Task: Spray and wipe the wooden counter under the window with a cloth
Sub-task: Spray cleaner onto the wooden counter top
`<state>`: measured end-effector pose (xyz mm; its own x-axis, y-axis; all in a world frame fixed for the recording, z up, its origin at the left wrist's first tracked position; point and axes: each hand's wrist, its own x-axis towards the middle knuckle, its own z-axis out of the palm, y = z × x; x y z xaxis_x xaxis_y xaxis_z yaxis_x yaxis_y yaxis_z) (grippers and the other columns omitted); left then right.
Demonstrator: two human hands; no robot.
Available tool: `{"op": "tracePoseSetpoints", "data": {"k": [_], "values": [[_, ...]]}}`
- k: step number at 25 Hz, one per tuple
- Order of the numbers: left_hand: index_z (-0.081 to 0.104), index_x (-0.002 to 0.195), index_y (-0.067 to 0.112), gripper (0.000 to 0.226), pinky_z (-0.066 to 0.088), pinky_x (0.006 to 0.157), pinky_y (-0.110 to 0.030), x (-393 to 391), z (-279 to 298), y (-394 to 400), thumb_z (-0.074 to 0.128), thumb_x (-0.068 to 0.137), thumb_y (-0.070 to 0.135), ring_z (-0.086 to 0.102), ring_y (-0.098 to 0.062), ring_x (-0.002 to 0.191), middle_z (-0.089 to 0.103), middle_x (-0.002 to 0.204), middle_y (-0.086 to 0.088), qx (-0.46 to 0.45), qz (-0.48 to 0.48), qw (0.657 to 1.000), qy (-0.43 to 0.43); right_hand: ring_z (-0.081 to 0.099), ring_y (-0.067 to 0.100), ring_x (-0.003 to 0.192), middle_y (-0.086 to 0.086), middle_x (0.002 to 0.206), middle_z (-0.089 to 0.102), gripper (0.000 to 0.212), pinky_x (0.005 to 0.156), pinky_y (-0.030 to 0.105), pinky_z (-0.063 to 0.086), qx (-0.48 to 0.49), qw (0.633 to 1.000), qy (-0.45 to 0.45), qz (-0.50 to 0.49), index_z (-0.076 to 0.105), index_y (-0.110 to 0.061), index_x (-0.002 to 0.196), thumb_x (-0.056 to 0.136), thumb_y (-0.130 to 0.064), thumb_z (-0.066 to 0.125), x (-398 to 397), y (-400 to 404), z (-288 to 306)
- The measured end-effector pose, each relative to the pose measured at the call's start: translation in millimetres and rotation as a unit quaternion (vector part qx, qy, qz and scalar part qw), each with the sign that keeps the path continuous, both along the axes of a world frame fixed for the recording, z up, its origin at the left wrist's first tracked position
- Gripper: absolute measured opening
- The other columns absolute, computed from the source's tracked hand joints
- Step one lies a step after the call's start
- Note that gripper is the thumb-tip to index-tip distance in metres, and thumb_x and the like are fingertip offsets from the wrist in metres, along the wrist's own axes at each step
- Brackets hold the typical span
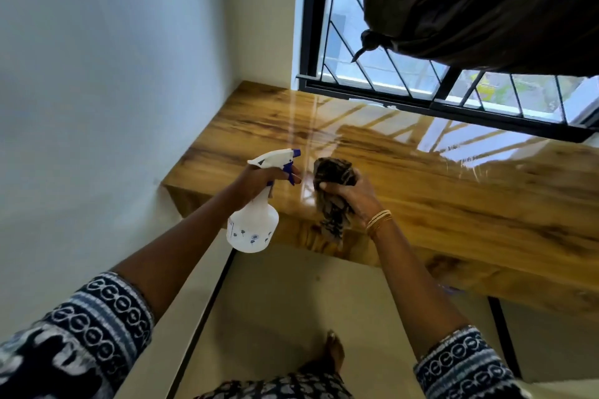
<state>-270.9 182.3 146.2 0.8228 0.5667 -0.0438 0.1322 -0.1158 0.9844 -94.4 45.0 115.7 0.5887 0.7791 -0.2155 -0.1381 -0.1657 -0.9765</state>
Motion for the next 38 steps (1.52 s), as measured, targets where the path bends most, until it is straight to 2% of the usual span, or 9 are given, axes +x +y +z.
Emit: {"op": "tracePoseSetpoints", "data": {"k": [5, 8, 13, 20, 23, 27, 31, 35, 38], "values": [[0.062, 0.111, 0.010, 0.025, 0.043, 0.047, -0.023, -69.9, -4.9, -23.3, 0.051, 0.091, -0.002, 0.064, -0.015, 0.069, 0.072, 0.095, -0.008, -0.025, 0.024, 0.999, 0.018, 0.058, 0.027, 0.087, 0.009, 0.094, 0.061, 0.019, 0.066, 0.035, 0.046, -0.248, 0.867, -0.405, 0.150, 0.057, -0.008, 0.105, 0.090, -0.019, 0.056, -57.2, -19.0, 21.5], [0.056, 0.119, -0.001, 0.029, 0.048, 0.055, -0.015, -91.4, -5.5, -37.0, 0.049, 0.091, -0.006, 0.068, -0.003, 0.068, 0.069, 0.095, -0.006, -0.035, 0.030, 0.999, 0.021, 0.056, 0.024, 0.080, 0.008, 0.090, 0.062, 0.026, 0.062, 0.032, 0.041, -0.336, 0.784, -0.487, 0.186, 0.061, -0.009, 0.097, 0.094, -0.034, 0.054, -83.9, -28.5, 30.9], [0.057, 0.121, -0.002, 0.031, 0.049, 0.071, -0.026, -107.5, -10.0, -49.1, 0.050, 0.091, -0.003, 0.070, -0.008, 0.084, 0.072, 0.096, -0.005, -0.040, 0.030, 0.999, 0.013, 0.034, 0.013, 0.051, -0.001, 0.058, 0.038, 0.049, 0.049, 0.027, 0.025, -0.345, 0.820, -0.392, 0.232, 0.041, -0.017, 0.059, 0.099, -0.045, 0.047, -102.1, -42.5, 38.4], [0.056, 0.123, -0.003, 0.033, 0.051, 0.061, -0.020, -115.7, -18.0, -67.4, 0.050, 0.091, -0.003, 0.070, -0.012, 0.088, 0.070, 0.104, -0.013, -0.032, 0.042, 0.999, 0.011, 0.039, 0.013, 0.049, 0.001, 0.057, 0.044, 0.046, 0.047, 0.025, 0.030, -0.254, 0.905, -0.293, 0.173, 0.052, -0.011, 0.065, 0.099, -0.041, 0.049, -108.8, -53.0, 25.8], [0.055, 0.126, -0.001, 0.035, 0.049, 0.069, -0.033, -117.5, -20.5, -71.3, 0.050, 0.091, -0.002, 0.069, -0.013, 0.089, 0.071, 0.103, -0.008, -0.029, 0.048, 0.998, 0.016, 0.067, 0.023, 0.081, 0.013, 0.091, 0.070, 0.042, 0.056, 0.030, 0.056, -0.117, 0.981, -0.027, 0.151, 0.068, -0.008, 0.094, 0.096, -0.046, 0.050, -102.5, -64.3, 35.0], [0.055, 0.120, 0.002, 0.030, 0.050, 0.062, -0.019, -121.9, -15.8, -75.2, 0.047, 0.092, -0.006, 0.070, -0.006, 0.081, 0.068, 0.099, -0.008, -0.036, 0.063, 0.997, 0.004, 0.068, 0.031, 0.094, 0.019, 0.099, 0.070, 0.057, 0.085, 0.042, 0.057, 0.146, 0.917, 0.367, 0.049, 0.073, -0.001, 0.094, 0.100, -0.047, 0.040, -79.3, -79.0, 44.3], [0.063, 0.106, 0.017, 0.024, 0.048, 0.061, -0.025, -128.9, -14.2, -76.3, 0.051, 0.092, 0.001, 0.066, -0.015, 0.088, 0.074, 0.090, 0.005, -0.010, 0.055, 0.998, 0.013, 0.041, 0.029, 0.135, 0.021, 0.135, 0.051, 0.046, 0.112, 0.039, 0.031, 0.011, 0.958, 0.277, 0.067, 0.047, 0.001, 0.130, 0.106, -0.031, 0.024, -122.0, -83.3, -17.0], [0.064, 0.101, 0.020, 0.024, 0.044, 0.053, -0.025, -130.8, -21.2, -76.2, 0.052, 0.092, 0.001, 0.066, -0.008, 0.082, 0.075, 0.086, 0.010, -0.004, 0.062, 0.998, 0.030, 0.052, 0.019, 0.045, 0.014, 0.052, 0.056, 0.054, 0.048, 0.022, 0.041, -0.218, 0.895, 0.390, -0.009, 0.059, 0.005, 0.069, 0.103, -0.032, 0.039, -145.8, -81.1, -55.3], [0.062, 0.099, 0.023, 0.029, 0.042, 0.048, -0.020, -128.3, -22.1, -79.9, 0.050, 0.092, -0.002, 0.065, 0.001, 0.072, 0.074, 0.081, 0.015, -0.014, 0.060, 0.997, 0.036, 0.039, 0.010, 0.043, 0.007, 0.050, 0.055, 0.036, 0.040, 0.017, 0.030, -0.342, 0.920, 0.157, 0.111, 0.062, -0.007, 0.069, 0.098, -0.025, 0.050, -153.3, -68.8, -21.1]]}}
